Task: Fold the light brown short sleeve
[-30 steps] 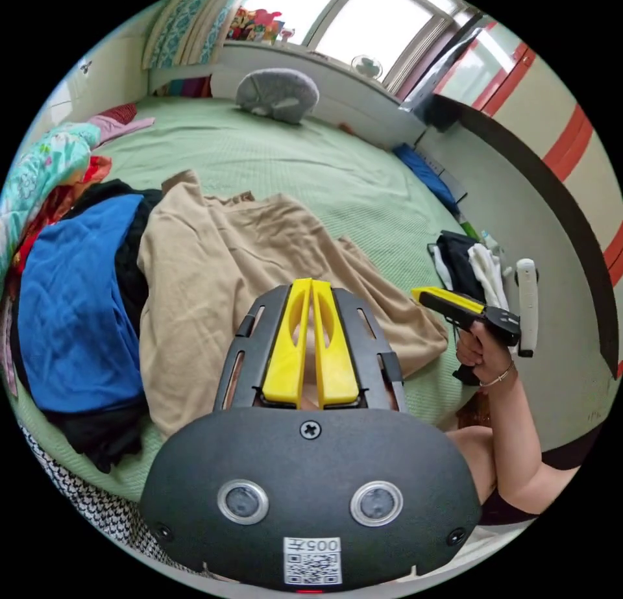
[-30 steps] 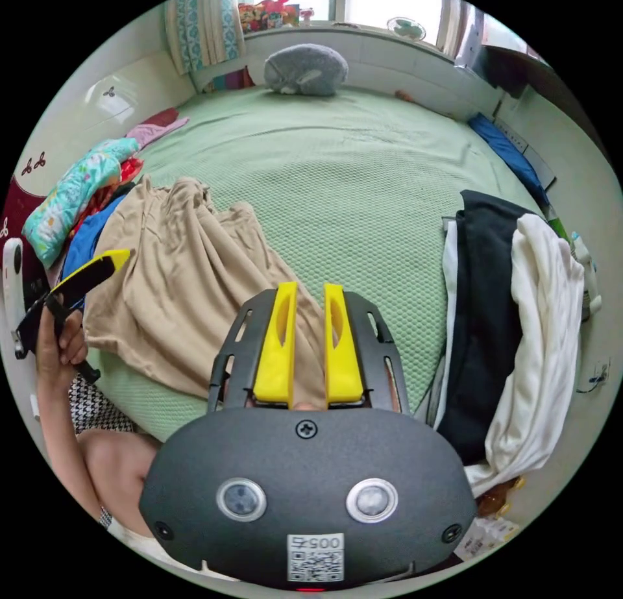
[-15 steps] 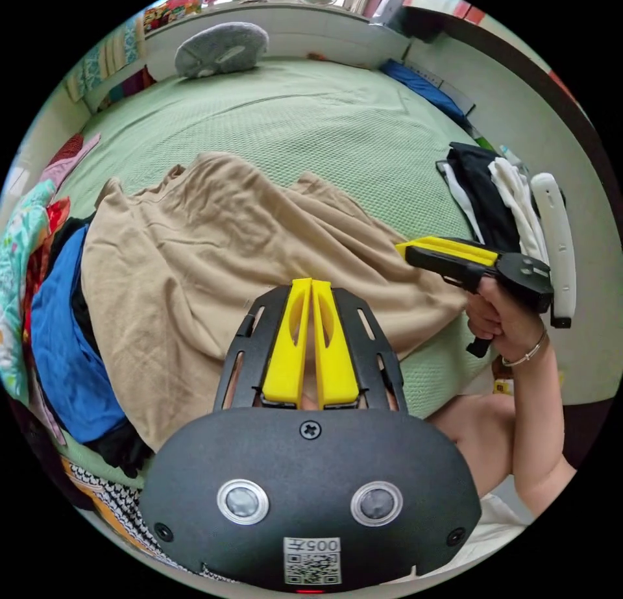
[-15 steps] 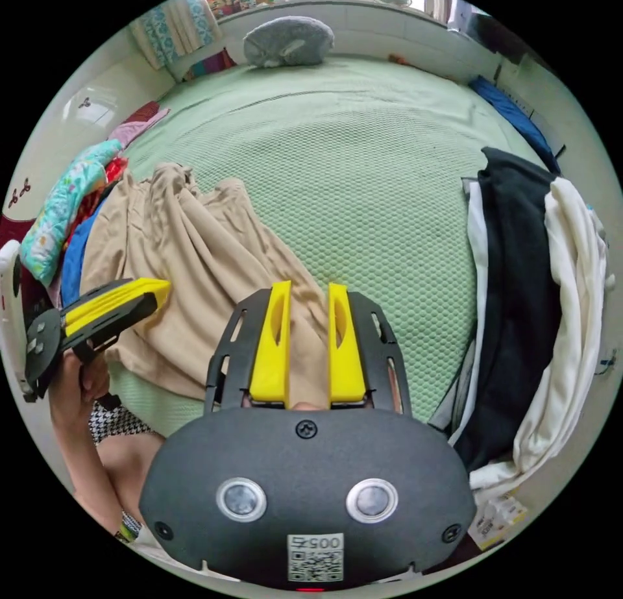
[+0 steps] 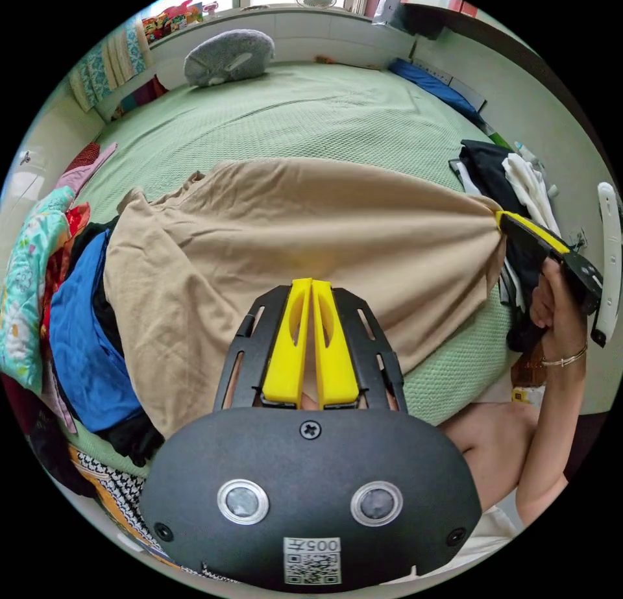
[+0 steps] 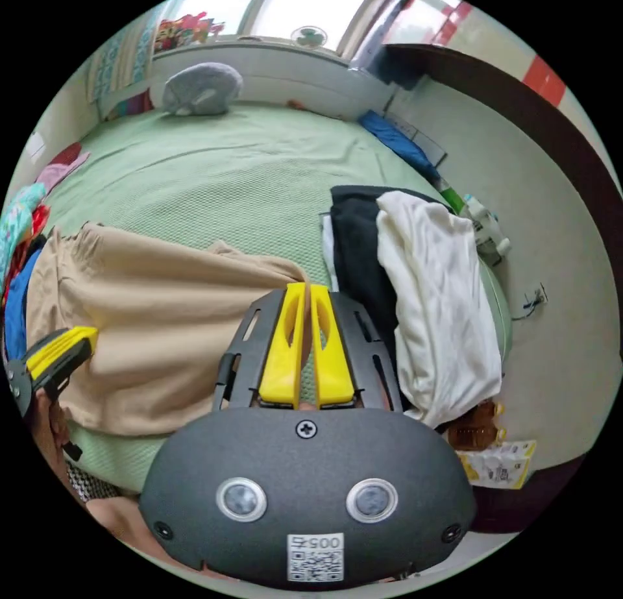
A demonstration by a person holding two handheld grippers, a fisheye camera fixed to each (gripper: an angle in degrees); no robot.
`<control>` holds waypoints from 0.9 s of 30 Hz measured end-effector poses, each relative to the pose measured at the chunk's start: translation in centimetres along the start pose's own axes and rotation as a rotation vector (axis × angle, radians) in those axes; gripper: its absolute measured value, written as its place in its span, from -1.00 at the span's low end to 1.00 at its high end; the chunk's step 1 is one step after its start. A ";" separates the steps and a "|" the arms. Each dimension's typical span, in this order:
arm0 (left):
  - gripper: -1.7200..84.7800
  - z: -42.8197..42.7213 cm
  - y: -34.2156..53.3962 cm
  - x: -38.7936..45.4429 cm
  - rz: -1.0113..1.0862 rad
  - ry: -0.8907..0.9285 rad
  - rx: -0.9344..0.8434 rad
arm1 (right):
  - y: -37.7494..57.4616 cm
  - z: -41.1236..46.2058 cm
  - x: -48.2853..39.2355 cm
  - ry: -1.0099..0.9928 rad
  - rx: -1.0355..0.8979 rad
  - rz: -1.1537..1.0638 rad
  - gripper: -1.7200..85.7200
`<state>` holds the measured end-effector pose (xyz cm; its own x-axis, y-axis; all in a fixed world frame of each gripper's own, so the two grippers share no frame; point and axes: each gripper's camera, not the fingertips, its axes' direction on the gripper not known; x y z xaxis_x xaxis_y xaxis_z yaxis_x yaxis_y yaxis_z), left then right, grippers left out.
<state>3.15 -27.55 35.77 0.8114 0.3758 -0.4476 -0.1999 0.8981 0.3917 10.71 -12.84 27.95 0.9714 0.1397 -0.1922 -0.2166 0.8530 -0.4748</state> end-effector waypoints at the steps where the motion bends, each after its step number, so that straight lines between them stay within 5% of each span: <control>1: -0.98 0.0 -0.1 -0.1 -0.006 0.000 0.002 | 0.0 0.4 0.0 -0.004 -0.022 -0.012 -1.00; 4: -0.98 -0.3 -0.4 -1.1 -0.039 0.011 0.003 | 0.3 4.0 -0.2 -0.117 -0.260 -0.102 -0.99; 11: -0.98 -1.3 -0.9 -3.4 -0.101 0.096 0.005 | 1.1 1.4 3.6 -0.397 -0.030 0.031 -0.89; 15: -0.98 -1.9 -1.5 -3.6 -0.086 0.123 0.009 | 1.5 2.6 4.1 -0.502 -0.057 0.057 -0.85; 22: -0.98 -3.3 -2.0 -3.7 -0.048 0.119 0.018 | 1.1 4.5 2.7 -0.613 -0.156 -0.018 -0.80; 27: -0.98 -4.7 -1.3 -4.3 -0.011 0.093 0.032 | -2.5 4.1 2.8 -0.550 -0.051 -0.007 -0.82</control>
<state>-2.66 -29.30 33.37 0.7584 0.3873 -0.5242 -0.1726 0.8949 0.4115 14.35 -12.52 32.07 0.8774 0.3883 0.2817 -0.2015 0.8312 -0.5181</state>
